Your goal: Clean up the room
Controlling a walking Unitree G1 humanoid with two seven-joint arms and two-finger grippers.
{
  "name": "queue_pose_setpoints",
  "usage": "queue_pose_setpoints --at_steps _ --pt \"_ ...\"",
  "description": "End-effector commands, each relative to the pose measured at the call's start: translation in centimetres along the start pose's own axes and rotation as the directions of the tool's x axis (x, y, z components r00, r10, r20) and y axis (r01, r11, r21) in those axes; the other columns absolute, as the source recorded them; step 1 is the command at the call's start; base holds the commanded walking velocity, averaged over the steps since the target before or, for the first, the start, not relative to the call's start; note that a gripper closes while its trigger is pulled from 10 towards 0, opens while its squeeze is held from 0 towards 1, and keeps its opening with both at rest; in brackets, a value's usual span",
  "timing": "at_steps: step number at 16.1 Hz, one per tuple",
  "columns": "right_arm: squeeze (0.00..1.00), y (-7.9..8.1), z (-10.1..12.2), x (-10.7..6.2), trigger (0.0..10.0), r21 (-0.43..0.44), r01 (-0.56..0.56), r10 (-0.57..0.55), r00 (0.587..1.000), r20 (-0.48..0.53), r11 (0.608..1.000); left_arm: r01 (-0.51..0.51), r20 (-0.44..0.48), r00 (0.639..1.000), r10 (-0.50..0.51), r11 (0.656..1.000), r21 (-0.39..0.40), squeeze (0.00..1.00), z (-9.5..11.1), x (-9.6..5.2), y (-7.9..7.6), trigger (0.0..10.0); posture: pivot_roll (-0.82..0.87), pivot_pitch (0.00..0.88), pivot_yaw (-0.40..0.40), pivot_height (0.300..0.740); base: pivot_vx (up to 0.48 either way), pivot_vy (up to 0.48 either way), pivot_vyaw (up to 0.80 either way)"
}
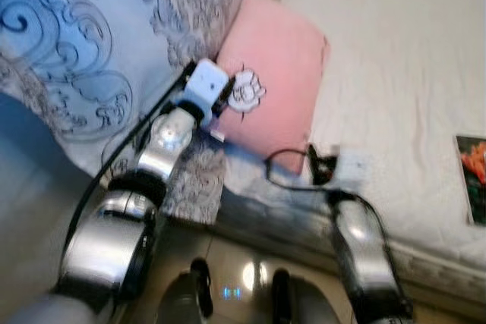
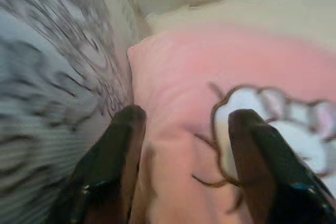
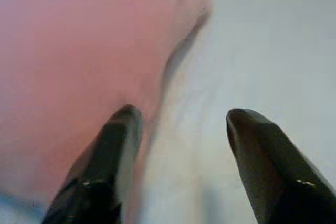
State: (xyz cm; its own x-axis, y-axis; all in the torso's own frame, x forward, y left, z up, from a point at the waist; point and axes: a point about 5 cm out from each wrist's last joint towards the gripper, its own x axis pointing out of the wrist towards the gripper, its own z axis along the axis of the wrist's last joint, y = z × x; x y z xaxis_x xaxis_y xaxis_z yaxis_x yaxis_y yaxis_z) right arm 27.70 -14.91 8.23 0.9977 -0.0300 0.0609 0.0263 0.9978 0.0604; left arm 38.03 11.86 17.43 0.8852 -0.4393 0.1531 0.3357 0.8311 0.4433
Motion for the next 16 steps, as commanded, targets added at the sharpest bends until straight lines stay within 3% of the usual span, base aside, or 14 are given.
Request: queue_pose_setpoints --at_steps 1,4,5,6,7,8,10,13,16 --pt "1.0 -0.8 2.4 -1.1 10.0 -0.033 0.04 -0.037 0.995 0.097 0.999 0.011 0.039 0.999 -0.009 0.999 -0.045 1.0 0.5 -0.8 0.1 10.0 -0.02 0.027 -0.007 0.74 0.0 0.0 0.0" --pt "1.0 -3.5 3.7 -4.7 10.0 -0.078 0.146 -0.135 0.983 0.122 0.986 0.024 0.076 0.997 -0.001 0.955 -0.296 1.0 1.4 -3.6 -2.5 10.0 0.0 0.0 -0.021 0.74 0.0 0.0 0.0" --pt "1.0 -4.6 3.5 -5.4 10.0 -0.11 0.169 -0.157 0.982 0.109 0.979 0.011 0.103 0.994 0.03 0.927 -0.374 0.0 1.9 -4.8 -3.5 10.0 0.0 0.0 -0.032 0.74 0.0 0.0 0.0" --pt "1.0 -5.3 3.2 -5.6 10.0 -0.125 0.197 -0.187 0.978 0.091 0.972 -0.012 0.094 0.994 0.06 0.898 -0.44 0.0 1.7 -5.4 -4.0 10.0 0.01 0.0 -0.038 0.74 0.0 0.0 0.0" --pt "1.0 -5.3 2.8 -5.6 10.0 -0.136 0.174 -0.168 0.984 0.056 0.975 -0.05 0.047 0.995 0.087 0.847 -0.529 0.0 0.7 -6.4 -4.8 10.0 0.0 0.0 -0.038 0.74 0.0 -0.48 0.0" --pt "0.0 -5.1 2.7 -5.2 10.0 -0.111 0.183 -0.181 0.983 0.034 0.977 -0.057 0.002 0.998 0.069 0.837 -0.545 0.0 -0.3 -7.1 -5.7 10.0 0.0 0.0 -0.035 0.74 0.0 -0.48 0.0" --pt "0.0 -4.4 2.4 -4.3 10.0 -0.084 0.18 -0.179 0.984 0.021 0.98 -0.066 -0.065 0.997 0.035 0.825 -0.561 0.0 -2.0 -7.7 -6.7 10.0 0.0 0.0 -0.023 0.74 0.0 -0.48 0.0" --pt "0.0 -4.4 1.7 -4.0 10.0 -0.056 0.157 -0.157 0.988 0.017 0.986 -0.066 -0.106 0.994 0.008 0.826 -0.56 0.0 -2.8 -8.0 -7.0 10.0 -0.01 0.0 -0.019 0.74 0.0 -0.48 0.0" --pt "0.0 -4.4 1.3 -3.7 10.0 -0.1 0.14 -0.141 0.99 0.002 0.985 -0.066 -0.112 0.994 0.005 0.834 -0.548 0.0 -3.1 -7.6 -6.9 10.0 -0.02 0.0 -0.014 0.74 0.0 0.0 0.0"
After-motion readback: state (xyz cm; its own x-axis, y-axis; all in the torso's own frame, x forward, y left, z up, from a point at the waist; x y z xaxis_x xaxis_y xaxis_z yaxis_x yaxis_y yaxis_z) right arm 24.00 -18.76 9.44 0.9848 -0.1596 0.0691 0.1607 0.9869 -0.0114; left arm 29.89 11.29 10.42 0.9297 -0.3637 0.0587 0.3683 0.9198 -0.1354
